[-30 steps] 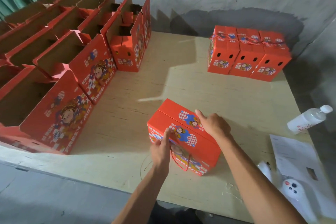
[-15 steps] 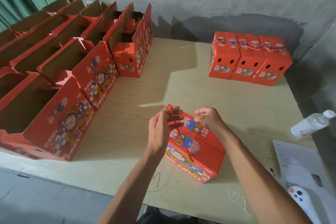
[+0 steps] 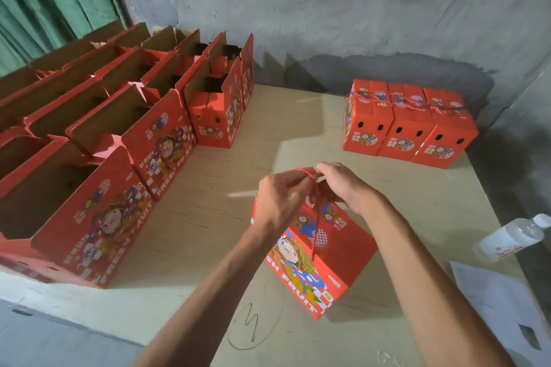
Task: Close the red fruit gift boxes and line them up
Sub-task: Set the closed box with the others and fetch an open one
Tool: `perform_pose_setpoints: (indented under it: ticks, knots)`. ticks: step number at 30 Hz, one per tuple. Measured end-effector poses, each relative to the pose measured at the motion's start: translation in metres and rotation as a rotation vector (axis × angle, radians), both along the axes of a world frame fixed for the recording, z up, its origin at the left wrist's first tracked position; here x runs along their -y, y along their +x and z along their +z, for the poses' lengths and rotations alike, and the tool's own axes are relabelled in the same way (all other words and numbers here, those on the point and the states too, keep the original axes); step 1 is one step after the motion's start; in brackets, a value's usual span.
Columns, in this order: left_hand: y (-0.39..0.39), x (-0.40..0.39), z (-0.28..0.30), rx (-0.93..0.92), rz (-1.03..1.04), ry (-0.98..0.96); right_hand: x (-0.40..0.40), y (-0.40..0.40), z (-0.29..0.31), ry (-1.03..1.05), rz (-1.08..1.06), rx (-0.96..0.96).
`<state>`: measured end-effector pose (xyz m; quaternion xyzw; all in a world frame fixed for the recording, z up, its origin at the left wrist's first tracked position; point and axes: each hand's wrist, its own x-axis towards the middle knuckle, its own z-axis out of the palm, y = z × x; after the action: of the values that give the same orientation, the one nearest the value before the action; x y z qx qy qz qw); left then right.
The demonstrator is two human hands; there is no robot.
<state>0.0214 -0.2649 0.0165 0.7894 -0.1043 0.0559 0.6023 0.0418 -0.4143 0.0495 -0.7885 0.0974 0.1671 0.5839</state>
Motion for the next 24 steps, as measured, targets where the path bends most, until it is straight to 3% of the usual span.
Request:
perform_pose_setpoints:
  ticks: [5, 13, 16, 24]
  knots:
    - [0.037, 0.009, 0.019, 0.076, 0.023, 0.134, 0.003, 0.029, 0.013, 0.042, -0.099, 0.107]
    - [0.16, 0.036, 0.077, -0.023, 0.162, 0.047, -0.003, 0.135, 0.059, 0.217, -0.409, 0.163]
    - [0.213, 0.047, 0.086, -0.089, 0.107, 0.004, 0.001, 0.184, 0.072, 0.193, -0.445, 0.212]
    - [0.32, 0.109, 0.07, -0.036, -0.065, 0.035, 0.05, 0.303, 0.073, 0.054, -0.463, 0.239]
